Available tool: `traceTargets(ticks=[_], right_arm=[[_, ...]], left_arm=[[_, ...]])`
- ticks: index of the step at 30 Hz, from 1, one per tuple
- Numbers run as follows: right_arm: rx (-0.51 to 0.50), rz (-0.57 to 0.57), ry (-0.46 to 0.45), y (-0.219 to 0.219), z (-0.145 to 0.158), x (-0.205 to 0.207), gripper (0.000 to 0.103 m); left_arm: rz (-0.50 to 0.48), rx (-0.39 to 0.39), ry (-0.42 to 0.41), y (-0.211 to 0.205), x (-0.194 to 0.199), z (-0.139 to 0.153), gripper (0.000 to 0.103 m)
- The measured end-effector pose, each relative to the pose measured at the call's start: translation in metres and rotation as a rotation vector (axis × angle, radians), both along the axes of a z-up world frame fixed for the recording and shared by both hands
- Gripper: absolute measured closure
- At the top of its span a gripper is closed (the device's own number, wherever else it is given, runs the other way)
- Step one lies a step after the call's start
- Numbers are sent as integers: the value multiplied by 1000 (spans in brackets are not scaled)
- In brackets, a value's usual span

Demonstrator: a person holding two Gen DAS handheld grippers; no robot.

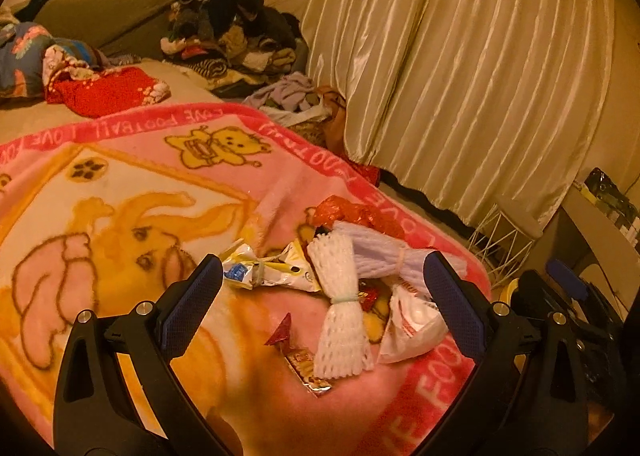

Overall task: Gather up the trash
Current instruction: 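Grasp the white foam fruit nets with the left gripper while the right gripper grasps the white plastic bag, then carry the foam nets in the left gripper and the plastic bag in the right gripper over the yellow-rimmed bin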

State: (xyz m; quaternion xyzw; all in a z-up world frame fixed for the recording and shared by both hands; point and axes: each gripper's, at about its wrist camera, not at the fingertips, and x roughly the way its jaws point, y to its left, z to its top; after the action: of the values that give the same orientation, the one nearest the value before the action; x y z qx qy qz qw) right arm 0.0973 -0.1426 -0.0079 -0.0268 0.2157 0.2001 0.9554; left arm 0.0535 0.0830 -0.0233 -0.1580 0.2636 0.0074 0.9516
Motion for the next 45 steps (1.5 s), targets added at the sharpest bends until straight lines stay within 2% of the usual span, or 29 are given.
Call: traceTargets(ticks=[6,13,15,16,17,19,21,23,24,25,27,34,45], right_arm=[[-18,46,82,11,-12,27,29],[-31,82,201,20,-30,57,42],[-33,98,234,24,-35,66,49],[-32,107,244,25,-37,67,56],[-29,115,250,26,-37,67,64],[-14,131,257,27,-38,68,74],[4,148,250,27,-37,65,80],[12,153,234,27,-35,62,85],[20,156,224,26,-33,60,86],[25,153,214,26,-30,58,86],[40,145,191,23,-26,53,87],[91,63,125,0,-11,40,89],[167,-55,70,-54,5,20,89]], left_arm=[[-38,-13,50,1,16,-10,11],[-119,-37,131,-6,40,-26,31],[-132,-50,164,-9,48,-32,34],[-134,-54,176,-9,50,-34,40],[-136,-55,191,-9,53,-37,42],[-143,-54,229,-12,59,-44,48],[-151,-56,259,-14,63,-49,54],[-161,-55,274,-18,65,-52,65],[-167,-55,276,-19,64,-53,76],[-169,-54,278,-21,64,-53,82],[-182,-58,258,-24,62,-51,85],[-192,-63,150,-30,49,-23,87],[-250,-59,64,-56,37,13,87]])
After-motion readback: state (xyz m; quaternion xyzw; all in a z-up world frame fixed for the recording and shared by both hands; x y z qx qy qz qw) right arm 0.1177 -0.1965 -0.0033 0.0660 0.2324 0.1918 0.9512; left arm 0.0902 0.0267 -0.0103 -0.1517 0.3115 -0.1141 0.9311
